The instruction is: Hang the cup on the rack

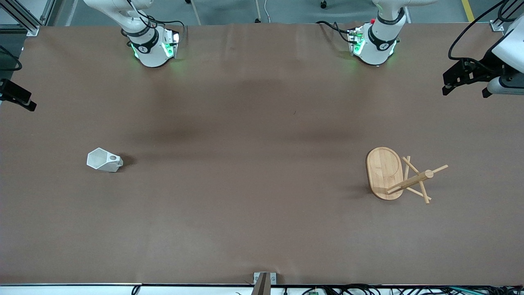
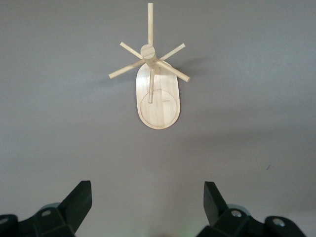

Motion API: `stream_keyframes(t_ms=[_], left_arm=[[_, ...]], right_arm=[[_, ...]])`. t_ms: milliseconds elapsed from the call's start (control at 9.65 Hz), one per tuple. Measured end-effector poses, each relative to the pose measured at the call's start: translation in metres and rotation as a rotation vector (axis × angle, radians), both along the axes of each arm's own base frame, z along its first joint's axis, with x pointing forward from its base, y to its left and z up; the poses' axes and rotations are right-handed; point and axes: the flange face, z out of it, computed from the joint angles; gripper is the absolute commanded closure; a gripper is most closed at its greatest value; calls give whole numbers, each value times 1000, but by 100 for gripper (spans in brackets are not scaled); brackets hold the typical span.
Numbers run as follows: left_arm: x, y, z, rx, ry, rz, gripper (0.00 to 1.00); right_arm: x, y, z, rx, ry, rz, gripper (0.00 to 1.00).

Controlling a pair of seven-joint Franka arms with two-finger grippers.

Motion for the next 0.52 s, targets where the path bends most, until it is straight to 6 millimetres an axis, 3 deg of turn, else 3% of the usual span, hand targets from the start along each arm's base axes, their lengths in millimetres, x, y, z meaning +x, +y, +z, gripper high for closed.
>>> stream_keyframes(t_ms=[518], left_arm=[[0, 0, 0, 0, -1, 0, 0]], right_arm=[[2, 0, 2, 0, -18, 1, 0]])
